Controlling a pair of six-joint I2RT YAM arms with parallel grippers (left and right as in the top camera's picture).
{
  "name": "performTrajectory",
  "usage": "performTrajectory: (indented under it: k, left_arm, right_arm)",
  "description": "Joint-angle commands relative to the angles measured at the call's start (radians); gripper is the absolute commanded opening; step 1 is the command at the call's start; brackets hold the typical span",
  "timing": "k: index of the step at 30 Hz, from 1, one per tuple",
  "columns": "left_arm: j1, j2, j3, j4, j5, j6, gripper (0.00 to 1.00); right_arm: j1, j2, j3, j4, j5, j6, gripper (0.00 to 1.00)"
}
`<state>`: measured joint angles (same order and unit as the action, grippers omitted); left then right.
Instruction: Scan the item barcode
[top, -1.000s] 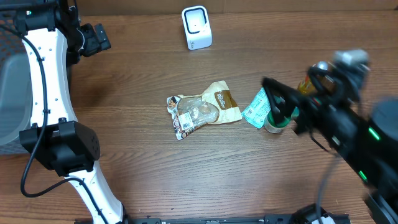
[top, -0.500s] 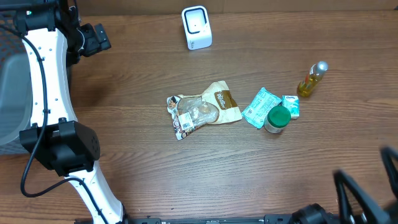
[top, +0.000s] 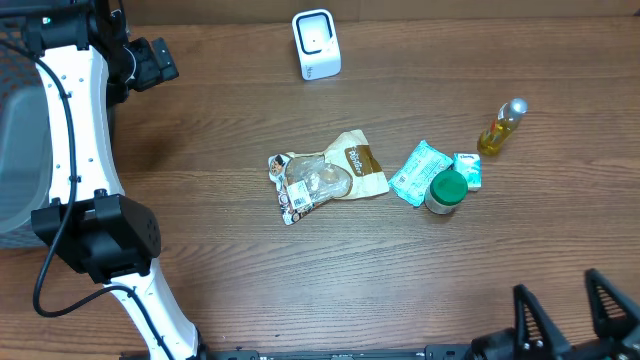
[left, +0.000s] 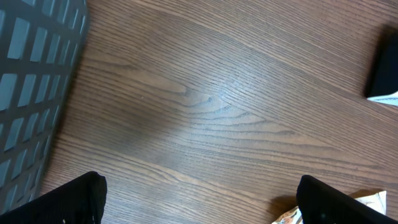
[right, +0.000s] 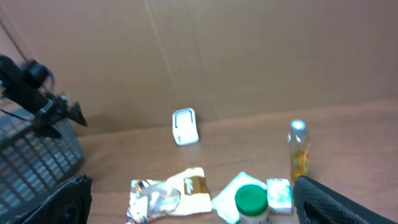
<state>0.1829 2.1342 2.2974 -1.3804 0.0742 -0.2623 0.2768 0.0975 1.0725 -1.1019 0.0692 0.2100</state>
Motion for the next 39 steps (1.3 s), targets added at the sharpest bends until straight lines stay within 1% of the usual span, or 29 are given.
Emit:
performTrajectory:
  k: [1, 4, 6, 9, 12, 16, 20, 22, 25, 34, 39]
  left_arm:
    - [-0.008, -0.002, 0.013, 0.001, 0.0, 0.0, 0.99]
    - [-0.008, -0.002, 0.013, 0.001, 0.0, 0.0, 1.0]
    - [-0.008, -0.002, 0.013, 0.001, 0.001, 0.0, 0.99]
    - [-0.007, -0.002, 0.013, 0.001, 0.0, 0.0, 1.0]
    - [-0.007, -0.002, 0.013, 0.001, 0.0, 0.0, 1.0]
    - [-0.007, -0.002, 0.013, 0.001, 0.001, 0.0, 1.0]
    - [-0.008, -0.002, 0.013, 0.001, 0.001, 0.0, 1.0]
    - [-0.008, -0.002, 0.013, 0.001, 0.001, 0.0, 1.0]
    - [-0.008, -0.002, 0.013, 0.001, 0.0, 0.0, 1.0]
    - [-0.008, -0.002, 0.013, 0.001, 0.0, 0.0, 0.99]
    - [-0.007, -0.002, 0.013, 0.001, 0.001, 0.0, 1.0]
  right_arm:
    - [-0.021, -0.08, -0.064, 0.008, 0.016, 0.003, 1.0]
    - [-0.027, -0.091, -0.104, 0.011, 0.018, 0.002, 1.0]
    - [-0.028, -0.092, -0.149, 0.053, 0.02, -0.001, 1.0]
    - [-0.037, -0.093, -0.249, 0.167, 0.028, -0.002, 1.0]
    - [-0.047, -0.093, -0.381, 0.346, 0.027, -0.006, 1.0]
    - [-0.071, -0.093, -0.584, 0.702, 0.01, -0.005, 1.0]
    - [-0.095, -0.093, -0.739, 1.043, -0.041, -0.005, 1.0]
    - [-0.11, -0.093, -0.79, 1.173, -0.071, -0.005, 1.0]
    - [-0.142, -0.093, -0.842, 1.302, -0.095, -0.006, 1.0]
    - [-0.202, -0.094, -0.978, 1.466, -0.097, -0.028, 1.0]
    - [-0.206, -0.094, -1.035, 1.49, -0.098, -0.027, 1.0]
